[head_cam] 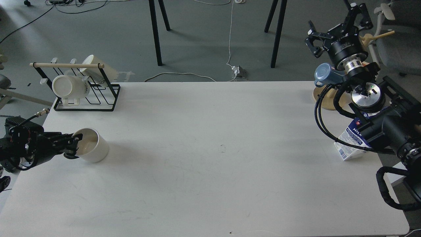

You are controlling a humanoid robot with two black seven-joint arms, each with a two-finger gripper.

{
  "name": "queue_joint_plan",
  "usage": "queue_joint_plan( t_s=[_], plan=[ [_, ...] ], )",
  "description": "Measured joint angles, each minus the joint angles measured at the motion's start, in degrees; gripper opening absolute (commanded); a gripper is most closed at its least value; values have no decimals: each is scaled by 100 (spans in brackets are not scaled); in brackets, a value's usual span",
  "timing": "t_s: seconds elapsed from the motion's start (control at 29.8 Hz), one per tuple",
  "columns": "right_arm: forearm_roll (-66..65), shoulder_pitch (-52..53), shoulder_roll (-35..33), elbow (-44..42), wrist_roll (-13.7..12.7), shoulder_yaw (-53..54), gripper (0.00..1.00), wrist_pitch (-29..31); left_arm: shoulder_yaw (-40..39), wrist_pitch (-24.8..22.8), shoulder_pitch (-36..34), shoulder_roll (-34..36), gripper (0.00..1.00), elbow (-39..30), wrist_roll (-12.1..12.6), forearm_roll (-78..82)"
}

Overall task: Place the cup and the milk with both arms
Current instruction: 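Grasp the white mug with the left gripper and lift it, then carry the mug toward the table center and lower it upright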

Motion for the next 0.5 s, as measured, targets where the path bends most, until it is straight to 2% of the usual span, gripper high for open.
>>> queue_joint_plan(
  t_s=[0.07,0.17,0.34,0.5],
  plan=[
    [0,-3,0,-1,0,0,99,0,3,-130,-126,8,0,-164,1,0],
    [0,-3,-5,-1,0,-1,99,0,4,-578,-486,93,0,-591,3,0],
    [-1,26,-39,13,0,-1,99,0,3,-1665,-1175,144,0,-1642,3,11],
    [-1,264,-144,1,-19,-77,99,0,1,-2601,-1531,-116,1,-2701,4,32]
  ],
)
